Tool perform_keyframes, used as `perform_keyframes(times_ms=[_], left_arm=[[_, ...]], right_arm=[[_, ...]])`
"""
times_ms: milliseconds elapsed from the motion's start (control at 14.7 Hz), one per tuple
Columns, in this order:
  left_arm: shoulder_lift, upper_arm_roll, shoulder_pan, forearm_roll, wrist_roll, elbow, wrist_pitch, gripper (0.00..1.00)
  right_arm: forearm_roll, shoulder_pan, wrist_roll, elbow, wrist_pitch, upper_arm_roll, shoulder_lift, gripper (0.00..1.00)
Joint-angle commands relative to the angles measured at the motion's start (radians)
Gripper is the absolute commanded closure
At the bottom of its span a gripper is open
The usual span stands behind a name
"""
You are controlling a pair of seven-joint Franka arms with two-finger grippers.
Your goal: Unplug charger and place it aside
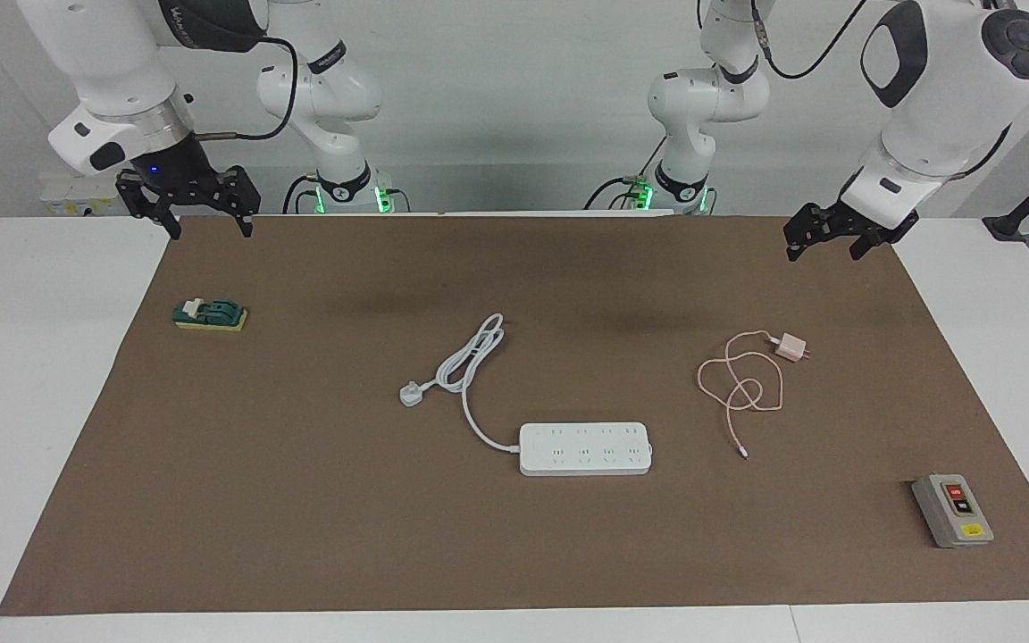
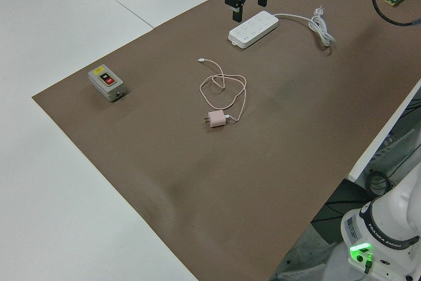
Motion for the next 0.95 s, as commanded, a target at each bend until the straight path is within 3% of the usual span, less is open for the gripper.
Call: perform_keyframes(times_ms=[0,886], left_arm=[[-0.004,-0.002,-0.003,0.003,-0.025,0.004,0.027,0.0],[-0.016,-0.002,-0.004,-0.006,-0.019,-0.003,0.086,0.0]], right_arm=[[0.027,0.008,0.019,-0.027,-0.002,0.004,-0.026,0.0],[0.033,0.008,0.016,-0.024,-0.002,0.004,-0.024,0.0]])
